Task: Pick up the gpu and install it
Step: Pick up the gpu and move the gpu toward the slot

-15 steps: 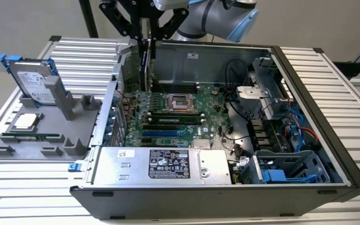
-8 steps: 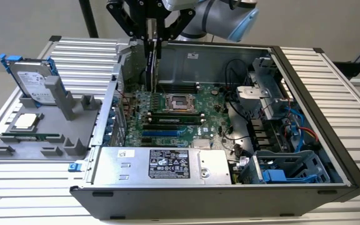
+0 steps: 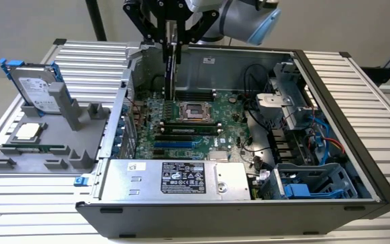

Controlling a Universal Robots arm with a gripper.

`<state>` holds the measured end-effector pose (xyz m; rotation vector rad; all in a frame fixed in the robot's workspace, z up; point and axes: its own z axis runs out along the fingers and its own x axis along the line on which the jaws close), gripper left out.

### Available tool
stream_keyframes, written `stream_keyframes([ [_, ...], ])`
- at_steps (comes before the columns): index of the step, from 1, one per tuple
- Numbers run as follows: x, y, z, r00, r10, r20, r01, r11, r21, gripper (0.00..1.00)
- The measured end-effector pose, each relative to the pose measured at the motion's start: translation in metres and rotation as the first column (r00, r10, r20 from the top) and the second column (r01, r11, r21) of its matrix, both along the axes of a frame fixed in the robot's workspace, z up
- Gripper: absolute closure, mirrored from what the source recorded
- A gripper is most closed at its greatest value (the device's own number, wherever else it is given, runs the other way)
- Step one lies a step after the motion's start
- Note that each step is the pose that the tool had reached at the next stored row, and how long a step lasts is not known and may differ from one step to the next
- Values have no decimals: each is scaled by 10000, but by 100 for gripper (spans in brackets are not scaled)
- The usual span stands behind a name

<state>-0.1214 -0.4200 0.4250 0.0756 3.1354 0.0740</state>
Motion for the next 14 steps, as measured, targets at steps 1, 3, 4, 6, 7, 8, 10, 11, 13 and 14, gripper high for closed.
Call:
stream_keyframes([
  [1, 13, 0, 0, 10000, 0, 0, 0, 10000, -1, 100],
  [3, 38, 0, 0, 10000, -1, 0, 1, 10000, 0, 100],
  [4, 51, 0, 0, 10000, -1, 0, 1, 10000, -1, 100],
  [6, 75, 0, 0, 10000, -1, 0, 1, 10000, 0, 100],
  [7, 87, 0, 0, 10000, -1, 0, 1, 10000, 0, 100],
  [8, 99, 0, 0, 10000, 0, 0, 0, 10000, -1, 100],
  [10, 122, 0, 0, 10000, 0, -1, 0, 10000, -1, 100],
  [11, 142, 0, 0, 10000, 0, 0, 0, 10000, 0, 100],
  [13, 166, 0, 0, 10000, 0, 0, 0, 10000, -1, 100],
  [14, 178, 0, 0, 10000, 0, 0, 0, 10000, -1, 100],
])
